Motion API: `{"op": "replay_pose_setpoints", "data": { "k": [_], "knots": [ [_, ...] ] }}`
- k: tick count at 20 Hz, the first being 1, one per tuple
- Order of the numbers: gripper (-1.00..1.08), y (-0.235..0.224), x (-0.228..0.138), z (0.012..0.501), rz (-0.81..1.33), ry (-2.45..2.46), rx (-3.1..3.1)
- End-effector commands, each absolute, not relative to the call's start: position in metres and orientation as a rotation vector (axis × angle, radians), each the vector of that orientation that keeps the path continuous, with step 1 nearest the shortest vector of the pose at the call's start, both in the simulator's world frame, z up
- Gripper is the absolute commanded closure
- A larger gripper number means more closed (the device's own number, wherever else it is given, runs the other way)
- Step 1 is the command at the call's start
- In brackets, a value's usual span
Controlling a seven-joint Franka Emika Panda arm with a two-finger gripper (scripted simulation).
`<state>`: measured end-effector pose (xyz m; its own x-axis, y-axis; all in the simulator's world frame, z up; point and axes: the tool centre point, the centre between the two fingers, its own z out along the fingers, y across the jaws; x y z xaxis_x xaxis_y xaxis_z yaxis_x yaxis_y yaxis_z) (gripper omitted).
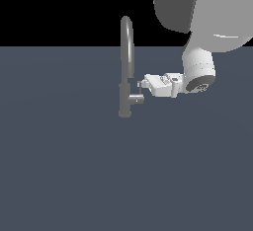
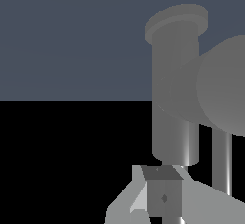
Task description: Turn on the faucet by rotating a designated handle.
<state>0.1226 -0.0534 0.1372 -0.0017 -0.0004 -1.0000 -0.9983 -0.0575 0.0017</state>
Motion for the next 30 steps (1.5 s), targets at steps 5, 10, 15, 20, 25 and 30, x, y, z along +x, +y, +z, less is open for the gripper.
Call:
{"op": "replay_pose_setpoints", "data": {
  "k": [5,10,15,20,25,30],
  "knots": [
    [1.08,-0.054,0.114,0.141,1.252,1.183,-1.251],
    [1.08,-0.054,0.106,0.144,1.252,1.183,-1.251],
    [1.08,-0.055,0.103,0.144,1.249,1.186,-1.249],
    [1.08,-0.055,0.093,0.145,1.249,1.185,-1.249],
    [1.08,-0.056,0.083,0.145,1.250,1.184,-1.249],
    [1.08,-0.057,0.071,0.145,1.251,1.183,-1.250]
  ]
}}
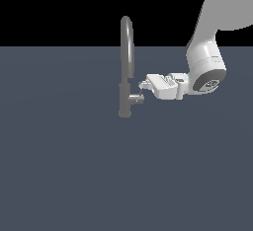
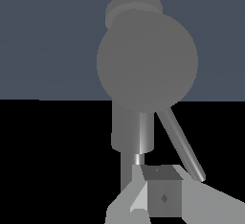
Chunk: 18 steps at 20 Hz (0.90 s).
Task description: Turn on the faucet by rotating a designated handle.
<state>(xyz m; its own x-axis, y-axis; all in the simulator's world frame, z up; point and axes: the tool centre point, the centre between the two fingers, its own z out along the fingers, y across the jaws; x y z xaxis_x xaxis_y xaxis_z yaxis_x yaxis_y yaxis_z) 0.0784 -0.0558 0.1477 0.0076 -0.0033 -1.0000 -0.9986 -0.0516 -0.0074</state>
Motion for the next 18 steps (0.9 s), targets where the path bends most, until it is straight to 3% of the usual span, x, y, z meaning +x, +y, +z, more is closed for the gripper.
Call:
{"op": "replay_pose_setpoints", "data": {
  "k": [1,18],
  "knots": [
    [1.08,-0.057,0.069,0.145,1.251,1.183,-1.250],
    [1.08,-0.058,0.040,0.124,1.241,1.176,-1.257]
  ]
}}
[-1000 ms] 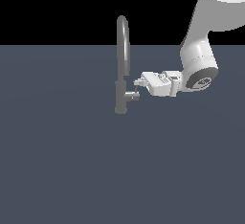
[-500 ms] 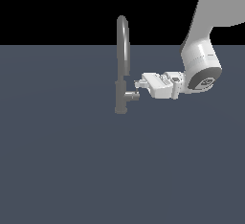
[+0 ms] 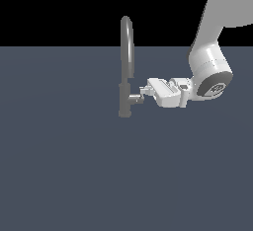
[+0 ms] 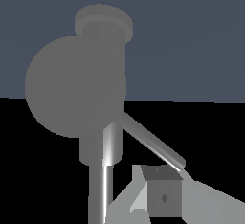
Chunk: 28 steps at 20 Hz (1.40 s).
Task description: Turn on the faucet by rotating a designated handle.
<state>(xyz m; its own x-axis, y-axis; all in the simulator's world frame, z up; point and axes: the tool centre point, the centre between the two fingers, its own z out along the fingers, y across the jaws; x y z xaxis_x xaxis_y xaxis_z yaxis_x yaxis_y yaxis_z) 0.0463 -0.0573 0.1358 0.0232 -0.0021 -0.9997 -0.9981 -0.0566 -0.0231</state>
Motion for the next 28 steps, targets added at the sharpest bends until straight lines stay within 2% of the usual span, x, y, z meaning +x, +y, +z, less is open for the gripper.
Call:
{"op": "replay_pose_setpoints", "data": {
  "k": [1,5,6,15,16,28],
  "knots": [
    [1.08,-0.058,0.036,0.118,1.243,1.177,-1.255],
    [1.08,-0.059,0.025,0.098,1.251,1.182,-1.251],
    [1.08,-0.058,0.036,0.121,1.228,1.156,-1.270],
    [1.08,-0.059,0.026,0.068,1.250,1.181,-1.251],
    [1.08,-0.058,0.036,0.093,1.227,1.150,-1.271],
    [1.08,-0.058,0.041,0.046,1.248,1.178,-1.253]
  ]
}}
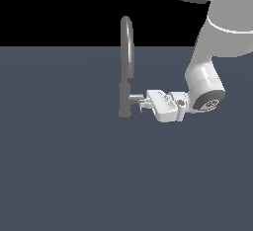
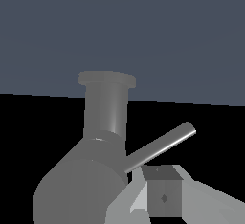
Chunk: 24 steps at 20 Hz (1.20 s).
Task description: Turn on the faucet by rotating a designated handle.
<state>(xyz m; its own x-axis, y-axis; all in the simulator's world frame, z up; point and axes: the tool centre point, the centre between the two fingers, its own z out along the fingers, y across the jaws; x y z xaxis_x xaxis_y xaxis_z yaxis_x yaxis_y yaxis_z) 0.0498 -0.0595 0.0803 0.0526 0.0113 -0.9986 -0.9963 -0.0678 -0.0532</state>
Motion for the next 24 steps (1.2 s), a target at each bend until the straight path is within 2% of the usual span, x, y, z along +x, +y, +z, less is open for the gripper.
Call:
{"op": "replay_pose_setpoints", "data": {
  "k": [1,2,3,24],
  "knots": [
    [1.08,-0.058,0.041,0.042,1.250,1.180,-1.252],
    [1.08,-0.058,0.041,0.042,1.250,1.180,-1.252],
    [1.08,-0.060,0.050,0.077,1.230,1.127,-1.278],
    [1.08,-0.057,0.069,0.024,1.250,1.180,-1.252]
  ]
}}
